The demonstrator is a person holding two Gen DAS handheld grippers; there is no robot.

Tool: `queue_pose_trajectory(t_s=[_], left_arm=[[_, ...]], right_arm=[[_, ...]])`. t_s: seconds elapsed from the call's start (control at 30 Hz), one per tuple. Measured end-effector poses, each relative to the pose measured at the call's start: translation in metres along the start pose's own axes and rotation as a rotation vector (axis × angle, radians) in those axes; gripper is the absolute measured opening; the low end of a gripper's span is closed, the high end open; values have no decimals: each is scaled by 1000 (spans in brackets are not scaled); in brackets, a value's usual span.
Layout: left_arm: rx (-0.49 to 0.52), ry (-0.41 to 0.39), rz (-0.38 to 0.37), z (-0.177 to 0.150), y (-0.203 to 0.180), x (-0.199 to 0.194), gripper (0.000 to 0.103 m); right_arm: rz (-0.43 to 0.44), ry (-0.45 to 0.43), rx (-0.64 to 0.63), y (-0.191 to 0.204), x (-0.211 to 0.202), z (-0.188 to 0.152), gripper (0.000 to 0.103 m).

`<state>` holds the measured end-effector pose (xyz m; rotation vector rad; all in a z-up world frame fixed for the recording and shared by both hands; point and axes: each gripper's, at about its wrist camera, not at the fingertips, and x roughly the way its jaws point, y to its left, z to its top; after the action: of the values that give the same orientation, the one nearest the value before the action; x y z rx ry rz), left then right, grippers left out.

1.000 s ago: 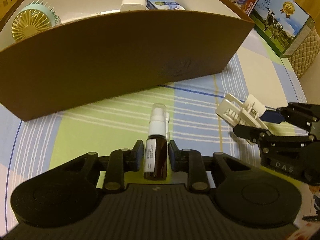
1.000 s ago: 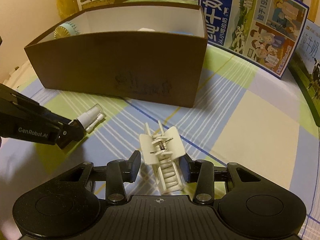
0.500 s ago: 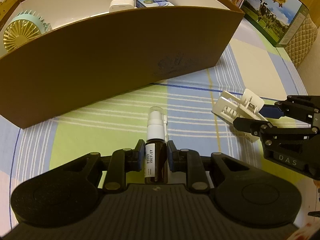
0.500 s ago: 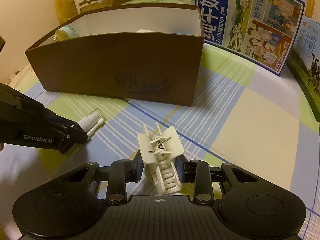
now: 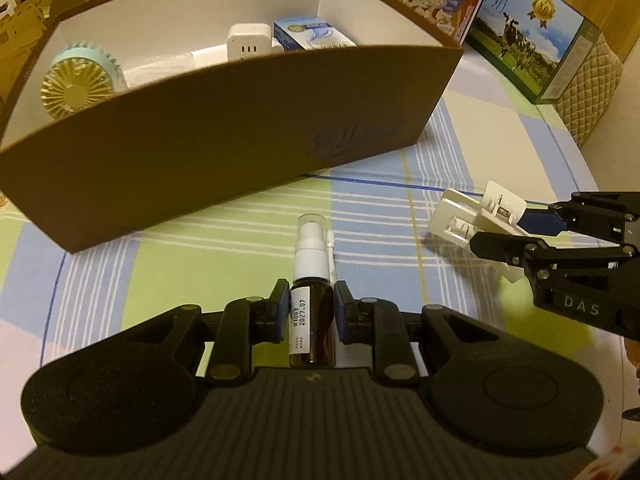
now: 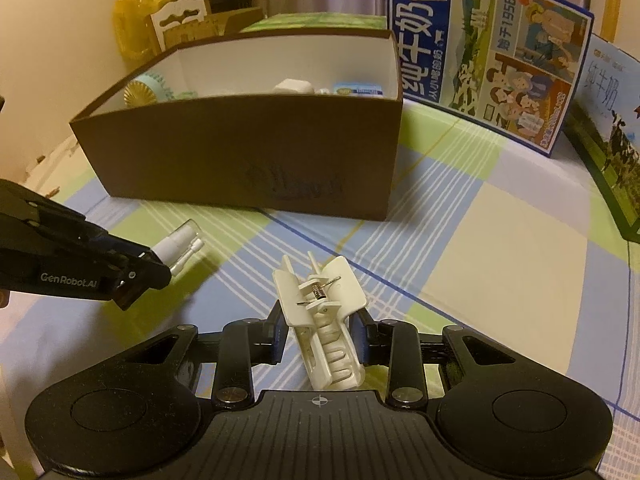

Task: Organize rigid objects
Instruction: 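Lift the spray bottle and clip holder up over the cardboard box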

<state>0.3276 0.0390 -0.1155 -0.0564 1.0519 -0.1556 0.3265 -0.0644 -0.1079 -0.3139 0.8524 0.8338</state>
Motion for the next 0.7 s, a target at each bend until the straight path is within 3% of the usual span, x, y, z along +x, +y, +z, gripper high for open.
queue_pose_trajectory(t_s=[0.7], left_arm=[[-17,-155,-6,19,3,-86,19]], right_arm=[[63,-139,-24,22,-54,37,30]])
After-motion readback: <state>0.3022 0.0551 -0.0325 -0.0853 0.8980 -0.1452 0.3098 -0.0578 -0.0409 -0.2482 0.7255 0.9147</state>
